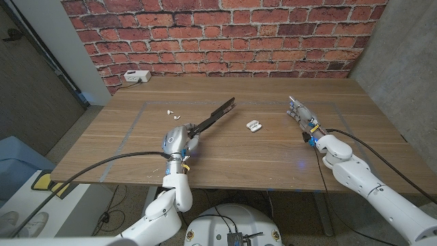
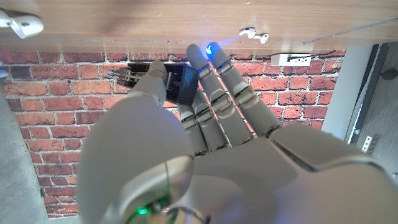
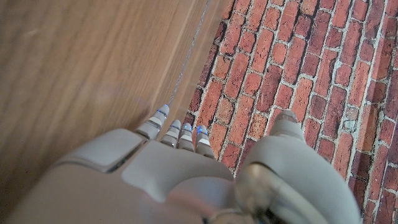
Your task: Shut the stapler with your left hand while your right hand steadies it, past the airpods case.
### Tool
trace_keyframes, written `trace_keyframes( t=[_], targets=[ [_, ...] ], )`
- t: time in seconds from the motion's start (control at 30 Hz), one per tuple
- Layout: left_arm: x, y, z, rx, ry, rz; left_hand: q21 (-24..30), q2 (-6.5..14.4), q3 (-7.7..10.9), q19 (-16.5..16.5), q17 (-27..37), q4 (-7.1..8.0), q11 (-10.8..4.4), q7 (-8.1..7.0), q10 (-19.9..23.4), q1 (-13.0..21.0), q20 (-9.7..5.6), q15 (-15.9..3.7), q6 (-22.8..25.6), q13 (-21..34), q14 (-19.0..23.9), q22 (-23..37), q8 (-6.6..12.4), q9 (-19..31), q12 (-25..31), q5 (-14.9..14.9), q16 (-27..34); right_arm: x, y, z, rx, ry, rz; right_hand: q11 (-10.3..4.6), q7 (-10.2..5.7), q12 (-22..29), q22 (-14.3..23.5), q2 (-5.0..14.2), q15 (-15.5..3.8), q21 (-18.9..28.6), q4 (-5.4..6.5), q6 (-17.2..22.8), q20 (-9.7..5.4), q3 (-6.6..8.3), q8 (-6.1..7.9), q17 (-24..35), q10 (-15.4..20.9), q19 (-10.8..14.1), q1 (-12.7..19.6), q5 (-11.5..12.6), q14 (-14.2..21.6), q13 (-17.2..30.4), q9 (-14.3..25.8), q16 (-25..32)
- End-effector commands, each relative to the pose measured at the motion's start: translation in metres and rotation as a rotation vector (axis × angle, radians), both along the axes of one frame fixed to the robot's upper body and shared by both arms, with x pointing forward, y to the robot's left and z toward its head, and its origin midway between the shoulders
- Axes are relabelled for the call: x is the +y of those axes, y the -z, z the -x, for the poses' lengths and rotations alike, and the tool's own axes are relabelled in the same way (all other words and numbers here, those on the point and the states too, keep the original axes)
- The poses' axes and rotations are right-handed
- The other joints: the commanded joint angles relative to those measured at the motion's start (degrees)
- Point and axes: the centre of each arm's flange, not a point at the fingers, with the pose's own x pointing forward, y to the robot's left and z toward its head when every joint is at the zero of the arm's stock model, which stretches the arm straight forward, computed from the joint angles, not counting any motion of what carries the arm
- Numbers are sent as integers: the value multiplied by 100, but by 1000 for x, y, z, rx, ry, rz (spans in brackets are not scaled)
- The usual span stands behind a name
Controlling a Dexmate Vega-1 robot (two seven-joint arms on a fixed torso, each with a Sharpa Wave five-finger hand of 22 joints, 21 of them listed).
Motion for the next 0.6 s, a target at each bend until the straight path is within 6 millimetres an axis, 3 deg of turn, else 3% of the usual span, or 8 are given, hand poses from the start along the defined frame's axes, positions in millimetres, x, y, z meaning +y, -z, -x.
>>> trace_keyframes(
  t=[0.03, 0.47, 0.6],
  targets=[
    [4, -4, 3, -47, 87, 81, 76, 385, 243, 9, 27, 189, -152, -47, 169, 451, -14, -103, 140, 29, 32, 20, 58, 100, 16, 16, -11, 2, -1, 0, -11, -7, -8, -3, -22, 18, 15, 68, -3, 6, -55, 25, 9, 6, 24, 5, -15, -13, 23, -15, -24, 2, 15, 41],
    [-3, -6, -5, -42, 157, 132, 102, 359, 253, -19, 30, 186, -144, -68, 195, 452, -23, -89, 166, 56, 34, 23, 60, 96, 16, 16, -25, 2, 0, -3, -18, -28, -24, -2, -40, 21, 15, 81, -16, 2, -63, 26, -10, 13, 24, 4, -5, -24, 34, -15, -28, 3, 15, 38],
    [-5, -8, -6, -45, 155, 139, 111, 352, 255, -63, 37, 192, -140, -159, 201, 446, -34, -94, 155, 79, 37, 24, 51, 93, 12, 15, -29, 0, 1, -4, -20, -28, -28, 2, -38, 23, 15, 95, -10, -2, -67, 33, -9, 21, 27, 3, -1, -35, 45, -14, -24, 3, 15, 39]
  ],
)
